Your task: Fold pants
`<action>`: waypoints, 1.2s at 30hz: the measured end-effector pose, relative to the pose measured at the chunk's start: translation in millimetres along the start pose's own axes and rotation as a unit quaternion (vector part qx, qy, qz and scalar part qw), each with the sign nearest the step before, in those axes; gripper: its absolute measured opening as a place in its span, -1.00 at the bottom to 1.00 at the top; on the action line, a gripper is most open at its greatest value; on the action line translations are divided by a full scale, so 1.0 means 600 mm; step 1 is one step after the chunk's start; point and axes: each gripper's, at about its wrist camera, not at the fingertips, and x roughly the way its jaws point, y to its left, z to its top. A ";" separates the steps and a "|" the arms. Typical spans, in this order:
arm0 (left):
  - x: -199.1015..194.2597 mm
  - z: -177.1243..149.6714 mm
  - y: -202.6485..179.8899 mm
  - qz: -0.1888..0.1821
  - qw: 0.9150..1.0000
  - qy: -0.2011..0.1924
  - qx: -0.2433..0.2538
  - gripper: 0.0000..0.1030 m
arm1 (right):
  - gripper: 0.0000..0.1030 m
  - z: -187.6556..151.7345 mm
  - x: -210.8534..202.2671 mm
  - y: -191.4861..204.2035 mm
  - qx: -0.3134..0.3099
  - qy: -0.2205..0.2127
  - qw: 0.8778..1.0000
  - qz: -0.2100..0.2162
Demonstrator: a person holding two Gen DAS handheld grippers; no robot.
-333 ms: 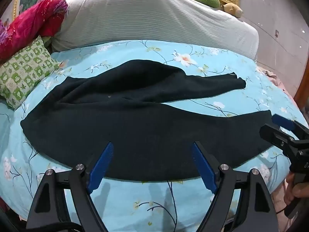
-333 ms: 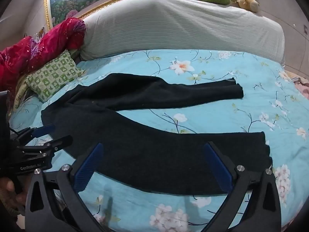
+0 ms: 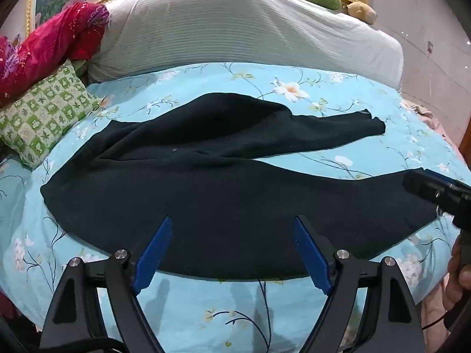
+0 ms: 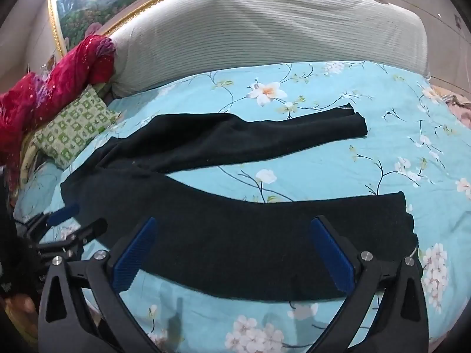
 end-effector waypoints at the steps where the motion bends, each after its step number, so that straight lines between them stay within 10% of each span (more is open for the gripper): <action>1: 0.001 -0.001 0.003 -0.002 1.000 0.000 0.002 0.63 | 0.99 0.008 0.007 -0.007 0.004 0.000 1.000 0.006; 36: 0.016 0.009 -0.027 -0.027 1.000 0.008 0.010 0.63 | 0.98 0.000 -0.003 -0.030 0.021 -0.007 1.000 0.003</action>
